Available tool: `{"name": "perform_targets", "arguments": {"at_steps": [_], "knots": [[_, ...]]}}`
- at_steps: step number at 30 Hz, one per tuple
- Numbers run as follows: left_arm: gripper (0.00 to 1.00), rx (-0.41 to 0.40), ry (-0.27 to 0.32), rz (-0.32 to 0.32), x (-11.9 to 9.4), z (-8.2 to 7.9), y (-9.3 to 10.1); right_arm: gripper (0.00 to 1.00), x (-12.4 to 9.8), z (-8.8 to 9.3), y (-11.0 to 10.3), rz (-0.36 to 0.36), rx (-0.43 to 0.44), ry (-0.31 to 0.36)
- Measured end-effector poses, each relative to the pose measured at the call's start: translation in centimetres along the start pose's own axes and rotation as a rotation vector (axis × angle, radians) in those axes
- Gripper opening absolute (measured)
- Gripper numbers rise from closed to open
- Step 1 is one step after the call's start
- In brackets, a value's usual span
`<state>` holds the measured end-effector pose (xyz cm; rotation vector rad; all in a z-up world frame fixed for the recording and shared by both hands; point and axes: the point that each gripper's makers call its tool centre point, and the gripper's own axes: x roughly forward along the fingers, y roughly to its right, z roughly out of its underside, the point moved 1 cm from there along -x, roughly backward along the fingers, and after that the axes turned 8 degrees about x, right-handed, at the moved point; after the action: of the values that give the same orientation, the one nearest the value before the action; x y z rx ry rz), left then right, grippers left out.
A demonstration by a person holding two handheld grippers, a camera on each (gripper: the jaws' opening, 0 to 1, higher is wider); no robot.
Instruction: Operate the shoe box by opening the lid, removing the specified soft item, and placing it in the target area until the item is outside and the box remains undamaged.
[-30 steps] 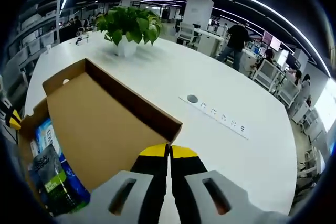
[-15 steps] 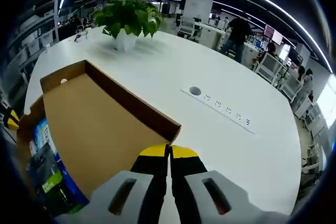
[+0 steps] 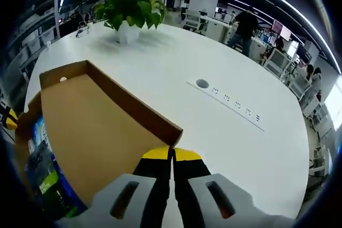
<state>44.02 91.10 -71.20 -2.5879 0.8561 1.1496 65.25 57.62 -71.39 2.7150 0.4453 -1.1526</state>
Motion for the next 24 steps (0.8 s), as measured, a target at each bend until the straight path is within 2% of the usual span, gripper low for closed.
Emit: {"name": "perform_targets", "arguments": {"at_steps": [12, 20, 24], "knots": [[0.04, -0.003, -0.002, 0.001, 0.0, 0.0, 0.0, 0.0, 0.8, 1.0, -0.1, -0.003, 0.009, -0.039], [0.04, -0.014, 0.002, 0.0, 0.0, 0.0, 0.0, 0.0, 1.0, 1.3, 0.0, -0.02, 0.072, -0.057], [0.04, -0.024, 0.007, -0.001, 0.0, 0.0, 0.0, 0.0, 1.0, 1.2, -0.1, -0.026, 0.069, -0.047]]}}
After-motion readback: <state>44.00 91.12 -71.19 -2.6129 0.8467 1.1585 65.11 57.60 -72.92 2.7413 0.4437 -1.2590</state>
